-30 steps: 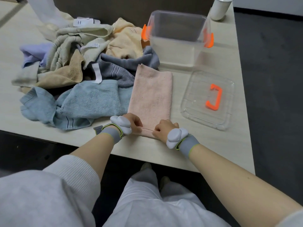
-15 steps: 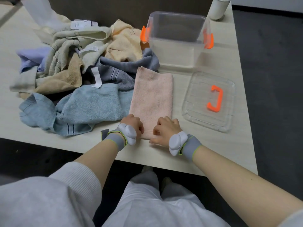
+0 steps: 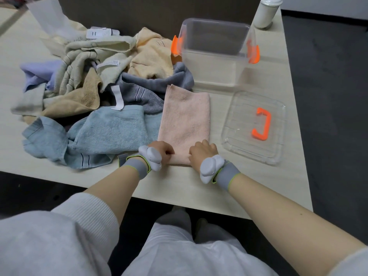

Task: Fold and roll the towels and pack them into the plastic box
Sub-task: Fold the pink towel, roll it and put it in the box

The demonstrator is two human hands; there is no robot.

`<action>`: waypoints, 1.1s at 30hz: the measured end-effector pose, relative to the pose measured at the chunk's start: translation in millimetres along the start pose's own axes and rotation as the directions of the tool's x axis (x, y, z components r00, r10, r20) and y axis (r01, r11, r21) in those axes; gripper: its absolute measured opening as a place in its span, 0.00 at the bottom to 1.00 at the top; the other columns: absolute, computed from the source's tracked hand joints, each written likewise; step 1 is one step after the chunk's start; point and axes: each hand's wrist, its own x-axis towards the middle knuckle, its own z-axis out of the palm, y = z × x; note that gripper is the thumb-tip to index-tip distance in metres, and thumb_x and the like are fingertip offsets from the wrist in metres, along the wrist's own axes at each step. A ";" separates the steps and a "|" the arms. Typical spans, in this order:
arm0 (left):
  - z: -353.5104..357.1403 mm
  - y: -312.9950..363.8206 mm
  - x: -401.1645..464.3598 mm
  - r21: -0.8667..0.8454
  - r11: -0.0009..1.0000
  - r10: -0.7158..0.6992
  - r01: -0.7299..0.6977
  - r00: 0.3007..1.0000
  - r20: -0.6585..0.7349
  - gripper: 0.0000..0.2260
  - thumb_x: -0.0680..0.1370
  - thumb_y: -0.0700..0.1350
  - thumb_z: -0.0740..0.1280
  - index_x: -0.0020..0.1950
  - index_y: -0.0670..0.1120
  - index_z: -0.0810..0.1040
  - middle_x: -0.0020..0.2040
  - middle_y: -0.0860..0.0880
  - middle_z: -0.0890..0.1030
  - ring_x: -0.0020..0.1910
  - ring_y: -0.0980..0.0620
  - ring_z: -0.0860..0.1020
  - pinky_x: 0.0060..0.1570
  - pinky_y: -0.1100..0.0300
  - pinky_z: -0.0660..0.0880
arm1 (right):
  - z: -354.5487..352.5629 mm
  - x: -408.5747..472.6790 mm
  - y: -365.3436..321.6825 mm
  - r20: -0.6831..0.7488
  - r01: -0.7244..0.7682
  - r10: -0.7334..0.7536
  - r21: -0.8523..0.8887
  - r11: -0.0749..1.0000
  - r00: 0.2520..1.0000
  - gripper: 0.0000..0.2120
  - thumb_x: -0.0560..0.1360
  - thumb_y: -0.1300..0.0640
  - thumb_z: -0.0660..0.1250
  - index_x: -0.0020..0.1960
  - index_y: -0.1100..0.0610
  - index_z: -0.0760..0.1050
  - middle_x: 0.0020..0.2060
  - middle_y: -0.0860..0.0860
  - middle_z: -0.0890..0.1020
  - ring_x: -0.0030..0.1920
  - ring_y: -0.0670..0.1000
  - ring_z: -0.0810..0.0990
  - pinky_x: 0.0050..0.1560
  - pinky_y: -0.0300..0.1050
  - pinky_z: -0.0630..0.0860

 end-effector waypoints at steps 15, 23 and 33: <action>17.9 -13.6 5.0 0.192 0.958 0.265 -0.212 0.911 -0.316 0.15 0.74 0.43 0.62 0.59 0.47 0.78 0.57 0.50 0.76 0.62 0.48 0.70 0.55 0.61 0.54 | -17.8 19.8 11.9 0.157 -0.111 0.053 0.388 0.915 0.986 0.15 0.75 0.61 0.62 0.60 0.57 0.79 0.59 0.55 0.80 0.59 0.55 0.77 0.48 0.38 0.69; 7.9 2.1 16.5 0.208 0.973 0.121 -0.104 0.990 -0.075 0.12 0.80 0.46 0.57 0.55 0.40 0.74 0.57 0.42 0.77 0.57 0.42 0.75 0.50 0.56 0.69 | 11.6 -0.1 -0.4 -0.207 0.210 -0.205 0.002 0.978 0.957 0.16 0.73 0.66 0.52 0.53 0.67 0.76 0.54 0.63 0.76 0.57 0.63 0.75 0.54 0.52 0.70; 18.0 7.9 24.1 0.342 0.934 0.143 -0.102 0.985 -0.097 0.19 0.71 0.41 0.62 0.61 0.47 0.64 0.59 0.46 0.73 0.60 0.45 0.72 0.53 0.54 0.65 | 0.9 17.3 4.3 -0.019 -0.018 0.025 0.307 0.952 1.000 0.14 0.72 0.65 0.60 0.58 0.60 0.72 0.57 0.58 0.71 0.59 0.57 0.69 0.57 0.43 0.68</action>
